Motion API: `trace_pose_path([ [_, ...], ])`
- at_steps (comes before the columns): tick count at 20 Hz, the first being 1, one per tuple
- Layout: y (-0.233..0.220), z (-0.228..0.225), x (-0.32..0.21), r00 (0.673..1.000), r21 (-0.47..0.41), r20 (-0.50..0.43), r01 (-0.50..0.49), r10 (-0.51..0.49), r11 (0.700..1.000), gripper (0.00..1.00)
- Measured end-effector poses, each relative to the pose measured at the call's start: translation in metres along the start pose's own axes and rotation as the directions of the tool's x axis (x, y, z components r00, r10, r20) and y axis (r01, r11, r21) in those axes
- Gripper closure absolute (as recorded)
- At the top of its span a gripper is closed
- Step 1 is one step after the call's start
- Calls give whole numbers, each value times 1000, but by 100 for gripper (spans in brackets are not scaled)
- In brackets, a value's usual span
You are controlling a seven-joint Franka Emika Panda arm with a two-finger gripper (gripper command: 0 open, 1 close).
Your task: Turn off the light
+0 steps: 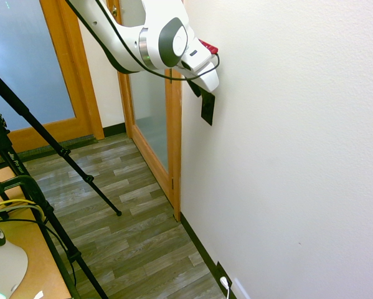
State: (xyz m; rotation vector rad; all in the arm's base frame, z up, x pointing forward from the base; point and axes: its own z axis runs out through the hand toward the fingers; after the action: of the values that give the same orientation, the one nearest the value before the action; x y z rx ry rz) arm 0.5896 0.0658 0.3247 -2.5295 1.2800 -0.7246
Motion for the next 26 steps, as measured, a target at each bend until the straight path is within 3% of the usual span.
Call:
trace_pose_path([
  [16,1,9,8,999,-7,8,-35,35,999,100],
  [26,-6,33,4,998,-66,50,-45,48,997,100],
])
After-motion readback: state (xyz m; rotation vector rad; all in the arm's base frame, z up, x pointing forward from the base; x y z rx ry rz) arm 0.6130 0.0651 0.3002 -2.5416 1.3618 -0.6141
